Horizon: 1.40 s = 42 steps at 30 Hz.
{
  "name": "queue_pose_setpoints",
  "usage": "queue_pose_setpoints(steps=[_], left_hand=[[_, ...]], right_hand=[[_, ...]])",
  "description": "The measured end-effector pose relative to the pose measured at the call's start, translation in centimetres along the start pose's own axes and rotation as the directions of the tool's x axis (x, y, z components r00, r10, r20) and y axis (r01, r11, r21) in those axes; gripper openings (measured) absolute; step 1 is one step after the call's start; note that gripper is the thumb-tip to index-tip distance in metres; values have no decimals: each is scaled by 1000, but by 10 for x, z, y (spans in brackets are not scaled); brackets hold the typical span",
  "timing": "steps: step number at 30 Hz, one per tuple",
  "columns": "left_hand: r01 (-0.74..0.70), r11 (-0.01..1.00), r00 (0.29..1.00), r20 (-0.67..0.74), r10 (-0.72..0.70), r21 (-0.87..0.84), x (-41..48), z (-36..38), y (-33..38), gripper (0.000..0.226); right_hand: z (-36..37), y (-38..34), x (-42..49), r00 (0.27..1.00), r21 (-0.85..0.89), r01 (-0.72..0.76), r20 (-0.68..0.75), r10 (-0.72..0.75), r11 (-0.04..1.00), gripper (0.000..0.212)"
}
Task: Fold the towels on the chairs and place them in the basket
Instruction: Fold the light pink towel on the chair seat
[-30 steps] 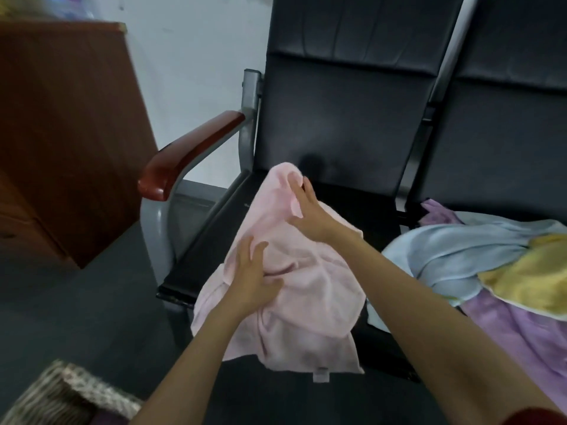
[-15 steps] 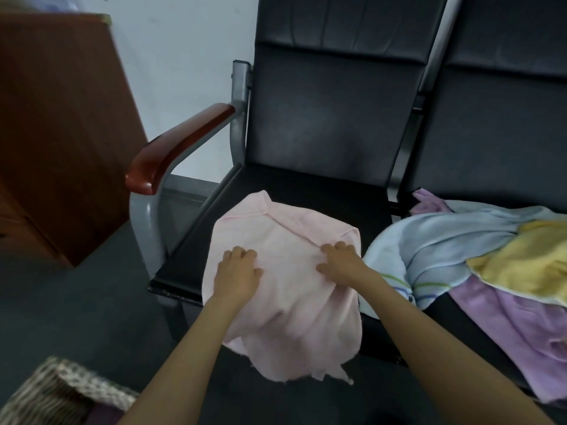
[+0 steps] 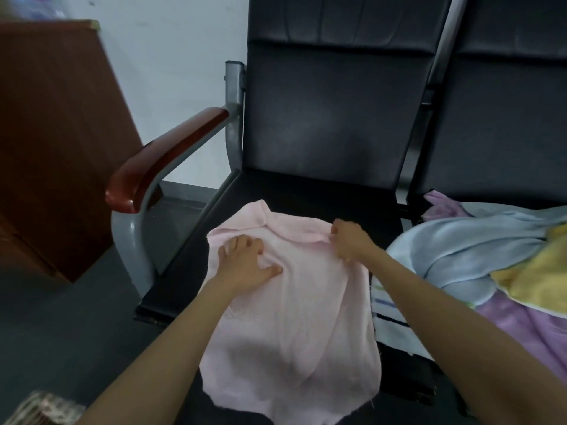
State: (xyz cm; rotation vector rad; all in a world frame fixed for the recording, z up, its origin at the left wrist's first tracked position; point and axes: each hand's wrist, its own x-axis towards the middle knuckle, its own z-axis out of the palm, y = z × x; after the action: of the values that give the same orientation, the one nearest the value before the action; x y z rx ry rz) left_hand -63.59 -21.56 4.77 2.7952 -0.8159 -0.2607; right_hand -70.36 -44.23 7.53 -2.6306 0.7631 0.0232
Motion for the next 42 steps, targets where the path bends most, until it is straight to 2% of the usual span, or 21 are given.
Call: queue_pose_setpoints(steps=[2, 3, 4, 5, 7, 9, 11, 14, 18, 20, 22, 25, 27, 29, 30, 31, 35, 37, 39, 40, 42], left_hand=[[-1, 999, 1000, 20, 2, -41, 13, 3, -4, 69], [14, 998, 998, 55, -11, -54, 19, 2, -5, 83], [33, 998, 995, 96, -27, -54, 25, 1, -5, 101], [44, 998, 990, 136, -38, -46, 30, -2, -5, 114], [41, 999, 976, 214, -36, -21, 40, -7, -6, 124], [43, 999, 967, 251, -41, -2, 50, -10, -5, 122], [50, 999, 975, 215, -52, 13, 62, -10, -2, 101], [74, 997, 991, 114, -74, 4, 88, -12, 0, 71], [242, 943, 948, -150, -280, -226, 121, -24, -19, 65], [176, 971, 953, -219, -209, -161, 119, -24, -18, 53], [80, 995, 973, -211, -91, -65, 103, -16, -9, 45], [31, 999, 981, -191, -26, 25, 68, -8, -2, 40], [59, 998, 980, -191, -56, 14, 46, -10, -11, 39], [130, 990, 979, -150, -136, -46, 30, -15, -24, 37], [151, 987, 980, -123, -156, -52, 25, -18, -30, 34], [164, 985, 981, -100, -169, -56, 22, -20, -33, 29], [210, 977, 976, -48, -212, -30, 27, -28, -36, 23], [223, 974, 974, -49, -221, 34, 29, -32, -34, 22], [182, 976, 980, -108, -170, 117, 25, -30, -29, 17], [165, 977, 979, -141, -145, 138, 22, -27, -27, 15], [153, 978, 977, -170, -128, 145, 17, -20, -25, 14]], right_hand=[[-18, 1, 22, 980, 367, -67, -152, 131, 928, 27], [-25, 4, 31, 961, 511, -39, -217, 173, 859, 33], [-29, 4, 35, 957, 597, 1, -234, 172, 802, 45], [-29, 4, 34, 969, 607, 31, -213, 125, 794, 61], [-12, 4, 30, 989, 412, 88, -145, -30, 907, 79], [15, 3, 21, 990, 129, 140, -11, -139, 982, 69], [37, 3, 12, 980, -47, 139, 153, -131, 989, 61], [54, 10, 9, 980, -160, 140, 164, -113, 977, 61], [54, 16, 19, 996, -194, 72, 68, -60, 978, 62], [56, 15, 19, 998, -204, 63, 42, -55, 977, 63], [57, 13, 17, 998, -205, 63, 23, -59, 977, 62], [54, 14, 16, 996, -163, 84, 4, -84, 983, 60], [47, 19, 15, 993, -7, 114, -9, -114, 993, 55], [33, 25, 15, 994, 267, 105, -4, -108, 958, 52], [25, 29, 14, 995, 341, 87, 20, -100, 936, 51], [17, 33, 13, 993, 343, 75, 57, -101, 936, 51], [-1, 41, 9, 974, 165, 72, 199, -104, 984, 53], [-6, 36, 1, 989, 5, 74, 128, -74, 997, 60], [-8, 29, -8, 999, -174, 36, 12, -35, 984, 63], [-7, 27, -10, 1000, -200, 19, 17, -16, 980, 58], [-5, 25, -15, 992, -176, 30, 124, -8, 984, 39]])
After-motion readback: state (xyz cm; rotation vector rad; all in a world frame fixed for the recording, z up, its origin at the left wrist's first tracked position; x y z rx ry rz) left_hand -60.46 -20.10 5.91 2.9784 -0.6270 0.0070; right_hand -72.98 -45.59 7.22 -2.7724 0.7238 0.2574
